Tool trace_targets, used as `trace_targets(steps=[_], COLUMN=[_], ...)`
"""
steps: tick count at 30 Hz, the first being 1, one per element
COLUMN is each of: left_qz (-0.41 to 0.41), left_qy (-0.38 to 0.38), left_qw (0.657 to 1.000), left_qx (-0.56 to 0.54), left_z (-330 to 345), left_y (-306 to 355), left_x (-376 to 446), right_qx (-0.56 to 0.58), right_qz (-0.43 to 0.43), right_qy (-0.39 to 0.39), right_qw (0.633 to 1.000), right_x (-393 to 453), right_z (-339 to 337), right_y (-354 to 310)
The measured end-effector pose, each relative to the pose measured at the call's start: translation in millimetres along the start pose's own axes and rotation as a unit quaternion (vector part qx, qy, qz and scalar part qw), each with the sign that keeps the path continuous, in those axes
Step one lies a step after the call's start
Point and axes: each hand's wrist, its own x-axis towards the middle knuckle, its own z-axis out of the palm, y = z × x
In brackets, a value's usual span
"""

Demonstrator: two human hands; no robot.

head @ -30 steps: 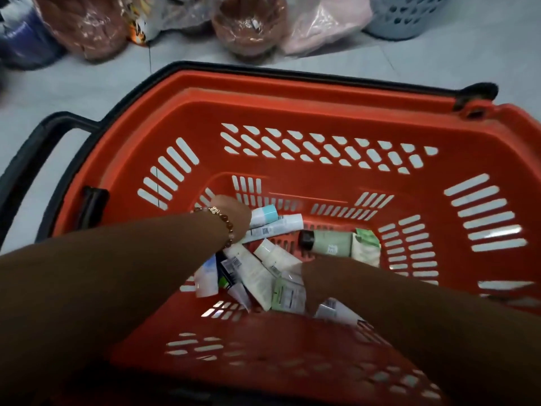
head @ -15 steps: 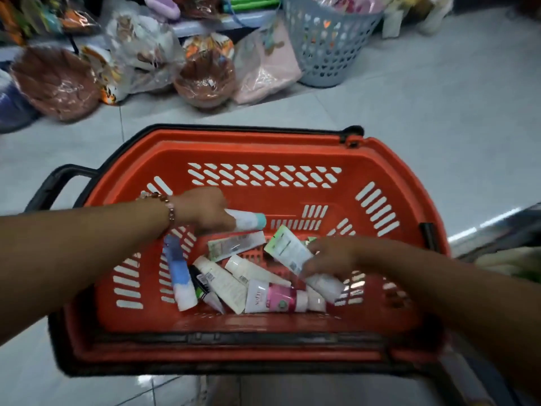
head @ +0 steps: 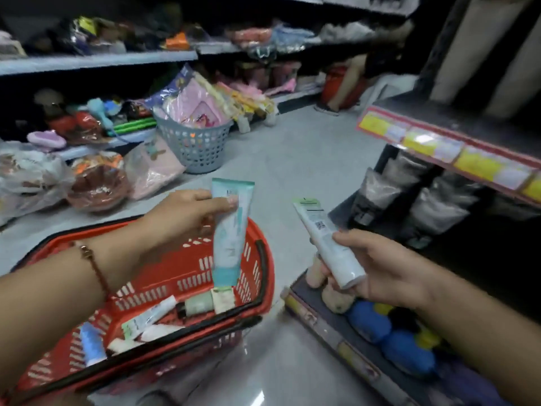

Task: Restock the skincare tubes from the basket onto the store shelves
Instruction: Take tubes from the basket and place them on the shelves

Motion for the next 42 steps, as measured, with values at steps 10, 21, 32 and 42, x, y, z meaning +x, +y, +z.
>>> trace_targets(steps=[10,21,32,42], left_qz=[-0.216,-0.23,-0.171,-0.143], left_qy=[-0.131,-0.242,-0.331,-0.335], left_qw=[0.921,0.892,0.874,0.884], left_qx=[-0.295,-0.304,-0.31,-0.294], left_z=[225.2,316.8,348.7,355.5], left_y=[25.8,58.2,79.1,80.6], left_x=[-24.9,-68.2,-80.9,-82.8], right_qx=[0.237,0.073,0.003,-0.161], right_qz=[-0.143,-0.332,-0.341,-0.479], right_qy=[0.127,0.341,0.297,0.545], right_qw=[0.952,0.877,0.892,0.669], right_x=[-95.9,-163.4,-280.9,-318.9], right_z=[-56.7,-78.3,-83.5,-130.7], right_y=[31.8,52.4,62.2,-46.0])
